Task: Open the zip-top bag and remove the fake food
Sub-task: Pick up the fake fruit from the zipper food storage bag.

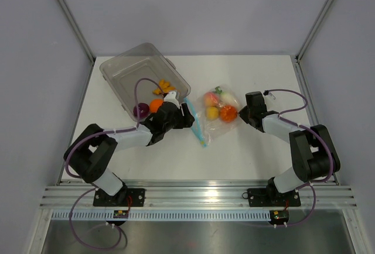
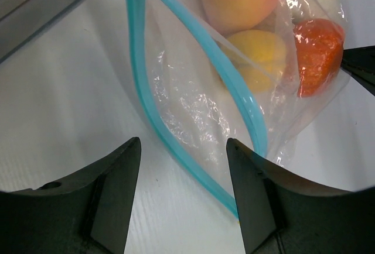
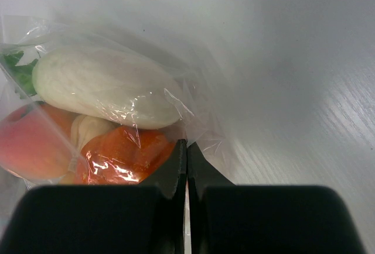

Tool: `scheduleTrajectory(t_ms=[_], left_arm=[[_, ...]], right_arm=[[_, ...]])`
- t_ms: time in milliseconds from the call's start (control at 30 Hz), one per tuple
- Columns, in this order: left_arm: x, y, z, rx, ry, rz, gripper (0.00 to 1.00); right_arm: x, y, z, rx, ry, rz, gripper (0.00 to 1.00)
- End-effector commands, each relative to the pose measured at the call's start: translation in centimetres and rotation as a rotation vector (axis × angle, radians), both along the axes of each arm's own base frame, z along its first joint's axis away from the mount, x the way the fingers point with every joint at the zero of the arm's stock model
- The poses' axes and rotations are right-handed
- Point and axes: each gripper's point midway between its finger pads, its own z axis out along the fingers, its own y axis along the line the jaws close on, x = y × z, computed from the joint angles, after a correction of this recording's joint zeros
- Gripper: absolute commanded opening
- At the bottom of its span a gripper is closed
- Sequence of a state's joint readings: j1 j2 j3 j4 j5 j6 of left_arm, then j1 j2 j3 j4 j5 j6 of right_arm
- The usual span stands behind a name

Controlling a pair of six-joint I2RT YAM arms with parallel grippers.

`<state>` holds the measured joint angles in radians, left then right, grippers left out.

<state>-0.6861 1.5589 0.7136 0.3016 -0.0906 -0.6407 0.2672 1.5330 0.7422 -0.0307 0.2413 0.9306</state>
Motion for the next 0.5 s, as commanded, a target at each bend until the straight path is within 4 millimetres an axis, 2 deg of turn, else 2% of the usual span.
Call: scheduleTrajectory(t_ms=[0,200,400,467], left_arm=[[1.3,-1.9,1.2,-0.026,-0.029,-0.028,0.63],[1.8,-3.4,0.4,-0.052,0.011,-0.054,0.62],[2.1,-5.6,0.7,-0.143,0.03,-0.093,0.61],[2.1,-6.2,-0.1,-0.161,0.051,-0.106,0.61]], right_arm=[[1.3,0.3,1.9,0.021,-0.059,0.006,0.0],[1.2,0.3,1.9,0.02,-0.057,0.01,0.0],[1.2,0.4,1.8,0.022,-0.053,0.013,0.0],[1.1,0.4,1.7,0.024,-0.051,0.015,0.0]])
